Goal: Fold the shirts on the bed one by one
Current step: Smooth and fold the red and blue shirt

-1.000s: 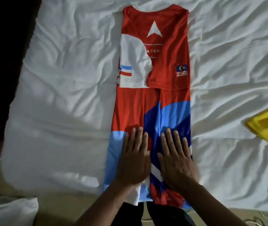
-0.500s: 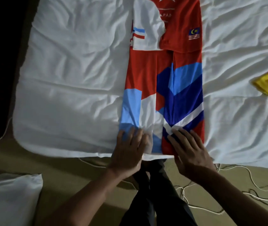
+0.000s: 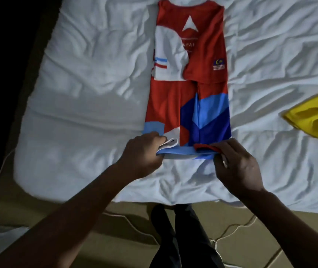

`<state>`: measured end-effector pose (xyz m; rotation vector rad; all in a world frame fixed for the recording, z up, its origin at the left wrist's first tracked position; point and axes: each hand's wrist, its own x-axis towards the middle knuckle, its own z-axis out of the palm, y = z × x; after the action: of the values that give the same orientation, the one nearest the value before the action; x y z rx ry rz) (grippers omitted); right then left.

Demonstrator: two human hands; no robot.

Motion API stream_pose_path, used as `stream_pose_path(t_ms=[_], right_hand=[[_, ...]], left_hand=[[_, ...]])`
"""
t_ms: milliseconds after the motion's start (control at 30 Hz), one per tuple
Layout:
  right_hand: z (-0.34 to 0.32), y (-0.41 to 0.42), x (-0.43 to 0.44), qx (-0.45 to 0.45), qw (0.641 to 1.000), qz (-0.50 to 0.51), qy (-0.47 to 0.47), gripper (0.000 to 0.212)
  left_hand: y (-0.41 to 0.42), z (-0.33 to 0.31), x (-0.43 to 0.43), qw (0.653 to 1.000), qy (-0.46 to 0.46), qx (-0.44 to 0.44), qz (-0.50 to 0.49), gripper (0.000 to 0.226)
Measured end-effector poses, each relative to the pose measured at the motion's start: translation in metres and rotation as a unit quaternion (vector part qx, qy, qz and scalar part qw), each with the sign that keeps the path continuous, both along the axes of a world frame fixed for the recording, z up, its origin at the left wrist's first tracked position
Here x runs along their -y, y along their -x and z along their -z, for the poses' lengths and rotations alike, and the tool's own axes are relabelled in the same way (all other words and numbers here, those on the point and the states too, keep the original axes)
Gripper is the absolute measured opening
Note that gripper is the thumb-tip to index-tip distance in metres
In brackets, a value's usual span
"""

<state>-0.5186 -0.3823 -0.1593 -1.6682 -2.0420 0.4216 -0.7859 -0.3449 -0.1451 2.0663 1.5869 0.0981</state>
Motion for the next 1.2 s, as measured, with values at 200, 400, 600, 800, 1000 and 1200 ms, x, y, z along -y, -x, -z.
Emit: stream_pose_path(t_ms=[200, 400, 600, 800, 1000, 1200], right_hand=[[-0.024, -0.008, -0.111, -0.092, 0.992, 0.075, 0.029, 0.034], [0.006, -0.016, -0.242, -0.117, 0.984, 0.121, 0.055, 0.037], [0.026, -0.024, -0.338, -0.157, 0.97, 0.133, 0.13, 0.026], [0.04, -0.026, -0.409, -0.203, 0.96, 0.146, 0.129, 0.022], [0.042, -0.02, -0.463, -0.247, 0.939, 0.213, 0.11, 0.029], [0.053, -0.018, -0.508, -0.253, 0.93, 0.243, 0.106, 0.024]], left_hand=[[-0.009, -0.031, -0.126, 1.0, 0.01, 0.018, -0.02, 0.031], [-0.014, -0.009, -0.254, 0.993, -0.022, 0.11, -0.048, 0.009], [-0.008, 0.044, -0.34, 0.984, -0.025, 0.136, -0.116, 0.019], [-0.004, 0.062, -0.404, 0.97, -0.08, 0.156, -0.17, 0.019], [-0.003, 0.068, -0.456, 0.96, -0.089, 0.177, -0.197, 0.011], [-0.001, 0.078, -0.505, 0.957, -0.091, 0.17, -0.217, 0.016]])
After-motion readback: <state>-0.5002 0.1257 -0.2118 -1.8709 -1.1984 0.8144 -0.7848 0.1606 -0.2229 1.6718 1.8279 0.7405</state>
